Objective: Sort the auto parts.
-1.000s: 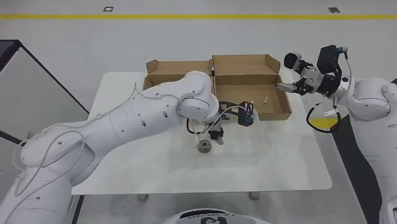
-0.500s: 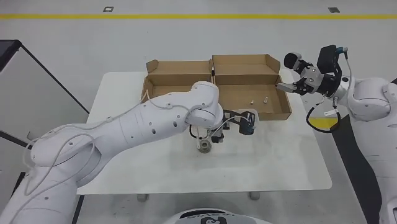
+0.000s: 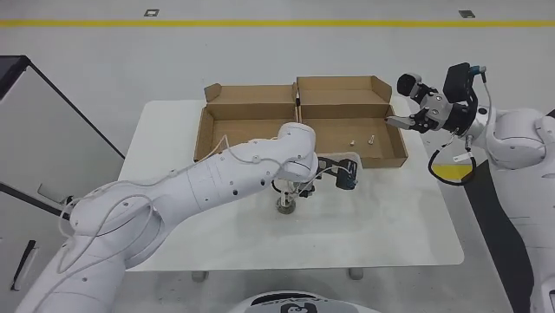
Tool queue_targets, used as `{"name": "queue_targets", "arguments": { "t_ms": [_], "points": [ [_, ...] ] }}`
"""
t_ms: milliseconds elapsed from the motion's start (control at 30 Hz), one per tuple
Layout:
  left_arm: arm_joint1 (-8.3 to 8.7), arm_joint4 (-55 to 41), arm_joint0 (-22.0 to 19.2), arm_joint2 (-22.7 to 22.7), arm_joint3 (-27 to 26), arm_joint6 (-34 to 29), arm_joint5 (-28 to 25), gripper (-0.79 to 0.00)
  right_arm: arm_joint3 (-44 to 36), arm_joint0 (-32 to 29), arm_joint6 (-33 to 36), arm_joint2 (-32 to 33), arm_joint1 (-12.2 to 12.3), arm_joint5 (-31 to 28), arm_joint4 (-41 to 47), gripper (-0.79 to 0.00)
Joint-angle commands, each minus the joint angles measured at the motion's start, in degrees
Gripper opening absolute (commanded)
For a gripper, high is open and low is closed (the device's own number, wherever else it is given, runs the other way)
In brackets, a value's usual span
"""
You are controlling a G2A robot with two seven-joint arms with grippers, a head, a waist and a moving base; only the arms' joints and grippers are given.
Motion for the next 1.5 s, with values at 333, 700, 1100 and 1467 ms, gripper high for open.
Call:
{"name": "queue_targets", "arguments": {
  "t_ms": [333,700,1100,1467],
  "points": [
    [-3.66,4.3,1.8,0.0,8.8,1.7,-1.7,-0.456,0.0,0.0,0.0,0.0,0.0,0.0,0.0,0.000],
    [-5.28,5.9,2.1,0.0,12.3,2.0,-2.0,-0.483,0.0,0.0,0.0,0.0,0.0,0.0,0.0,0.000],
    [-6.37,7.8,3.1,0.0,14.3,2.2,-2.2,-0.489,0.0,0.0,0.0,0.0,0.0,0.0,0.0,0.000],
    [-6.99,7.5,3.2,0.0,15.2,2.4,-2.4,-0.419,0.0,0.0,0.0,0.0,0.0,0.0,0.0,0.000]
  ]
}}
